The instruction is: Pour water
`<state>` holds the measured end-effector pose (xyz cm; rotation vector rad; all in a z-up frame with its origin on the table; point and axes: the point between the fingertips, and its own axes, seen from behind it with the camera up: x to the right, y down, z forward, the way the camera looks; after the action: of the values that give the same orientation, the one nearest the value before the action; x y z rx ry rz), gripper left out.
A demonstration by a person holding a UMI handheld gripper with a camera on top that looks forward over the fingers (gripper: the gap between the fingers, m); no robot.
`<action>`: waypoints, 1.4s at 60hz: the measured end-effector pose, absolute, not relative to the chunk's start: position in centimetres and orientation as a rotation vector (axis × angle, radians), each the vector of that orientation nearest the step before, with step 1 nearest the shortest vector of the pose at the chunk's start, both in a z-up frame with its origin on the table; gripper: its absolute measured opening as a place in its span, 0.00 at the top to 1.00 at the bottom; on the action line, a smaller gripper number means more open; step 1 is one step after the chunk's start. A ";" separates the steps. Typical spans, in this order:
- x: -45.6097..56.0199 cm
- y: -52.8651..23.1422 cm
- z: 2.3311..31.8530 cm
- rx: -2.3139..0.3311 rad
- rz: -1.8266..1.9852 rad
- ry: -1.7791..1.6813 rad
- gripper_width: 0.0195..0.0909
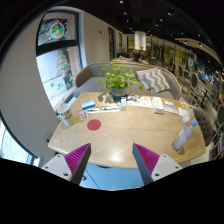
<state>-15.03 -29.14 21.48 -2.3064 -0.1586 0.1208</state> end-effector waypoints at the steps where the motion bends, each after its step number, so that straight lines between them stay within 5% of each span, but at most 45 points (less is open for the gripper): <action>1: -14.9 -29.1 21.4 -2.307 0.117 -0.154 0.07; 38: 13.7 -28.0 13.9 -2.231 -0.036 -0.038 0.08; 61: 21.3 -17.6 7.6 -2.159 -0.011 -0.008 0.09; 68: 22.3 -14.7 5.6 -2.155 -0.027 0.020 0.21; 76: 21.9 -13.2 4.9 -2.151 0.019 0.045 0.55; 84: 21.9 -12.8 5.0 -2.132 0.006 0.050 0.63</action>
<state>21.89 -12.84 5.03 -2.1322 0.0497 0.0063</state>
